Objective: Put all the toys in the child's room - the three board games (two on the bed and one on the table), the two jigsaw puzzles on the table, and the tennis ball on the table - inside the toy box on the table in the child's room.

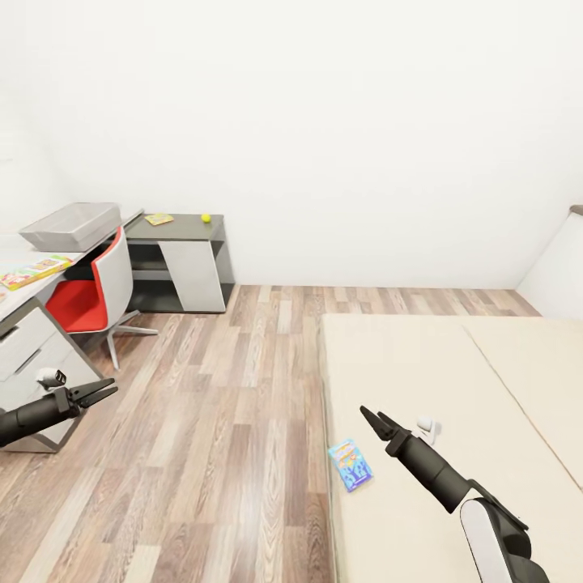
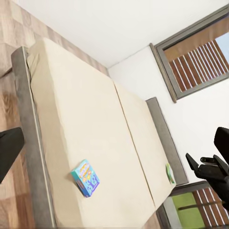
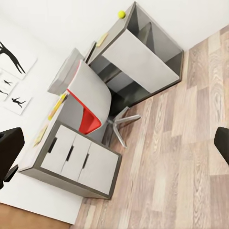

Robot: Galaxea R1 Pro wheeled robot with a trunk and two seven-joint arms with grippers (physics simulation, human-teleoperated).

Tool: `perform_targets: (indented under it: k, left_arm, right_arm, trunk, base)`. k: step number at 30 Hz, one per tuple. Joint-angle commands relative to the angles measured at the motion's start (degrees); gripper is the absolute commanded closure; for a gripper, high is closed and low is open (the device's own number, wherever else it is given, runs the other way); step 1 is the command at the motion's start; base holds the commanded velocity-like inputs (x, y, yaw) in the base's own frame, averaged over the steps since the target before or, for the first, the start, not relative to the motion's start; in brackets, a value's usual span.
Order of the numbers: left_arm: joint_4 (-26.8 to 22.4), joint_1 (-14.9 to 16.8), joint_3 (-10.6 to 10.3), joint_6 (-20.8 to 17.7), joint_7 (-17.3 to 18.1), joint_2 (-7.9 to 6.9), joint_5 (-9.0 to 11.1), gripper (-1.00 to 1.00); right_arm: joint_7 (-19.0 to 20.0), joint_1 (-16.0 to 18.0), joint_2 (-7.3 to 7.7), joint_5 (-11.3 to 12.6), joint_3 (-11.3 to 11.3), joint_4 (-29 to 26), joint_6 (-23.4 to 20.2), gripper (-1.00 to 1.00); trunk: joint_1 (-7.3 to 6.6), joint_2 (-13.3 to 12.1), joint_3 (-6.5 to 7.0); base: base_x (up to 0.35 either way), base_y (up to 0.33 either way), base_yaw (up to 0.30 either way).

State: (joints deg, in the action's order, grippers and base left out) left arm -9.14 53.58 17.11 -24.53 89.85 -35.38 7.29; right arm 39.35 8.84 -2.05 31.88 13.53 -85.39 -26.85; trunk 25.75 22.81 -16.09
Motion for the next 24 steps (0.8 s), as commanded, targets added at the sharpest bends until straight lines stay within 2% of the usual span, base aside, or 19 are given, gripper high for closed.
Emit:
perform_targets:
  k: [1, 12, 24]
  left_arm:
    - [0.0, 0.0, -0.5, -0.6, 0.1, -0.04, 0.5, -1.00]
    - [0.1, 0.0, -0.5, -0.6, 0.1, -0.04, 0.5, -1.00]
    - [0.1, 0.0, -0.4, -0.5, 0.1, -0.04, 0.5, -1.00]
  right_arm:
    - [0.1, 0.0, -0.06, 0.3, 0.1, 0.0, -0.5, -1.00]
    - [0.1, 0.1, -0.06, 0.3, 0.1, 0.0, -0.1, -1.00]
    - [0.1, 0.0, -0.06, 0.4, 0.1, 0.0, -0.1, -1.00]
  trunk:
    - [0.03, 0.1, -0.11]
    - [0.03, 0.1, -0.11]
    - [0.03, 0.1, -0.11]
  base:
    - [0.000, 0.288, 0.000]
    - [0.021, 0.270, 0.000]
    - [0.028, 0.054, 0.000]
